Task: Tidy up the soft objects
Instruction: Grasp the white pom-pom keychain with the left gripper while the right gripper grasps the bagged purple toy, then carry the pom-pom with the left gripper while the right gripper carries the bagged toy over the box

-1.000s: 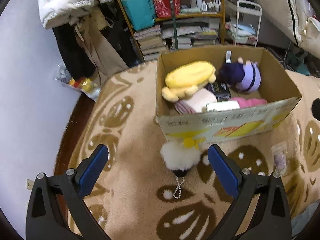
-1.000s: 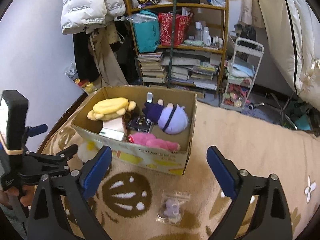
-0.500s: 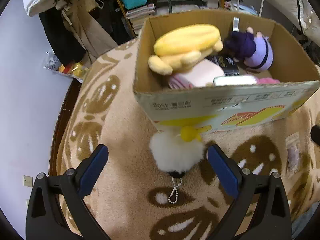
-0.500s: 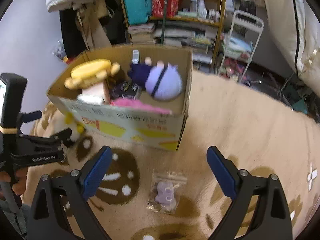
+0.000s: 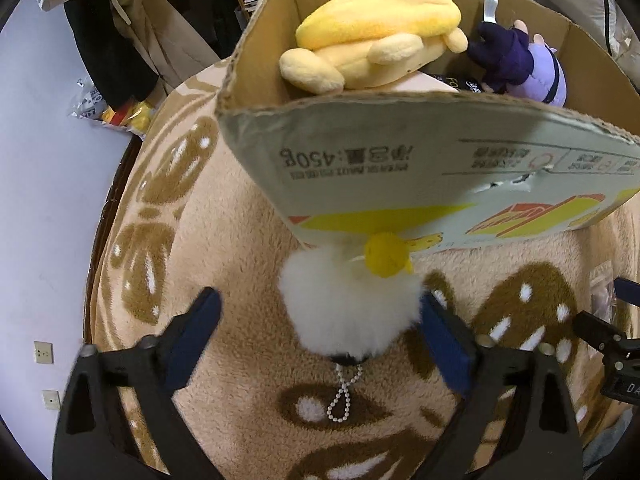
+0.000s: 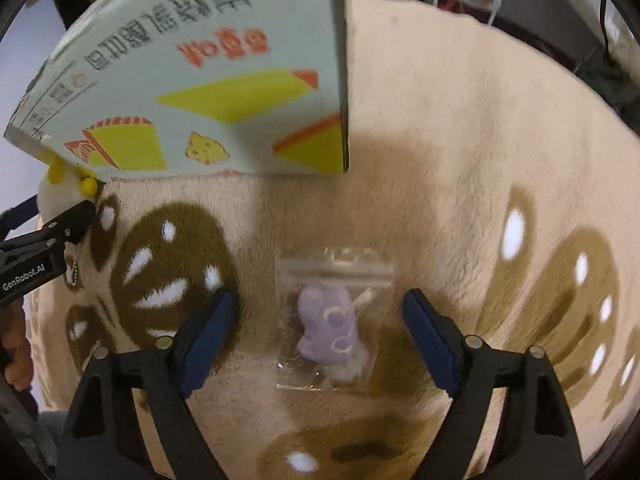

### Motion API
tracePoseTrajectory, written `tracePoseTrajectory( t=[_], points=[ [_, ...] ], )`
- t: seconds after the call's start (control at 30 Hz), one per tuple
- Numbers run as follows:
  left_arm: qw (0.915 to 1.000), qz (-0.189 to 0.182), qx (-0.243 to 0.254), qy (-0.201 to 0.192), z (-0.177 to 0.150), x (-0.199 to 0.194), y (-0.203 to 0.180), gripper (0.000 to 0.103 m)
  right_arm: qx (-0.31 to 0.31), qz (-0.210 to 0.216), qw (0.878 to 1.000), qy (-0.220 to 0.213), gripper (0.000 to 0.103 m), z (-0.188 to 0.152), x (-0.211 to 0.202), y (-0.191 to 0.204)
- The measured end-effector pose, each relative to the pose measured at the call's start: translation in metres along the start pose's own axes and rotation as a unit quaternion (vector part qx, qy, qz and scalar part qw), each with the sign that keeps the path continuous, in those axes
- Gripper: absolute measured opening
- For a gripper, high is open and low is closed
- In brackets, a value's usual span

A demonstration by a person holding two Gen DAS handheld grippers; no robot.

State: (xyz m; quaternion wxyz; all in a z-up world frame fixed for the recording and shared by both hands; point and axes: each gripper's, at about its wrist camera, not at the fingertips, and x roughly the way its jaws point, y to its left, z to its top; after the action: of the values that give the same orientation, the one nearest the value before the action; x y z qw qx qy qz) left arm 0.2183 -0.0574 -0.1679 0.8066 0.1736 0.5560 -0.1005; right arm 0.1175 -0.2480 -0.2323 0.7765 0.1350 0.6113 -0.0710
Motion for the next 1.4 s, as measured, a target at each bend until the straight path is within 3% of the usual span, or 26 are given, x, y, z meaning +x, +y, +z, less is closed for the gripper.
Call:
tracePoseTrajectory(
  t=[0.1,0.2,0.23,0.27,0.4,0.57,0.83,0.97,1.17,1.4],
  points=[
    [0.9997,-0.017,-0.015,0.0,0.001,0.005,0.004,0.084,-0.007,-0.01,1.0,0.001,0.089,-0.001,0.002,0.002],
    [0.9991,-0.031,-0.028,0.007,0.003,0.013,0.009,0.076,-0.02,-0.015,1.0,-0.002,0.077,-0.005,0.003,0.012],
    [0.9989,-0.036,-0.03,0.007,0.003,0.014,0.009,0.073,-0.024,-0.01,1.0,-0.003,0.068,-0.005,0.003,0.013],
    [0.9987,-0.041,-0.028,0.005,0.003,0.013,0.008,0.066,-0.027,-0.003,1.0,-0.002,0.059,-0.006,0.003,0.015],
    [0.9987,-0.05,-0.008,-0.001,0.002,0.008,0.001,0.033,-0.051,-0.013,0.999,-0.009,0.059,-0.008,0.002,0.022],
    [0.9994,-0.032,0.014,-0.004,0.002,0.0,-0.01,0.031,-0.059,-0.011,0.998,-0.017,0.059,-0.009,0.0,0.034],
    [0.9992,-0.021,0.002,-0.033,-0.008,-0.031,-0.007,0.031,-0.073,0.018,0.996,-0.043,0.058,-0.001,-0.026,0.046],
    [0.9977,-0.001,0.002,-0.068,-0.014,-0.06,-0.005,0.031,-0.078,0.03,0.994,-0.075,0.058,-0.001,-0.049,0.056],
    [0.9933,-0.005,0.003,-0.116,-0.014,-0.099,-0.003,0.031,-0.09,0.039,0.986,-0.137,0.058,-0.001,-0.088,0.065],
    [0.9875,0.009,-0.008,-0.157,-0.009,-0.126,0.009,0.031,-0.078,0.056,0.976,-0.195,0.058,0.003,-0.128,0.038]
  ],
)
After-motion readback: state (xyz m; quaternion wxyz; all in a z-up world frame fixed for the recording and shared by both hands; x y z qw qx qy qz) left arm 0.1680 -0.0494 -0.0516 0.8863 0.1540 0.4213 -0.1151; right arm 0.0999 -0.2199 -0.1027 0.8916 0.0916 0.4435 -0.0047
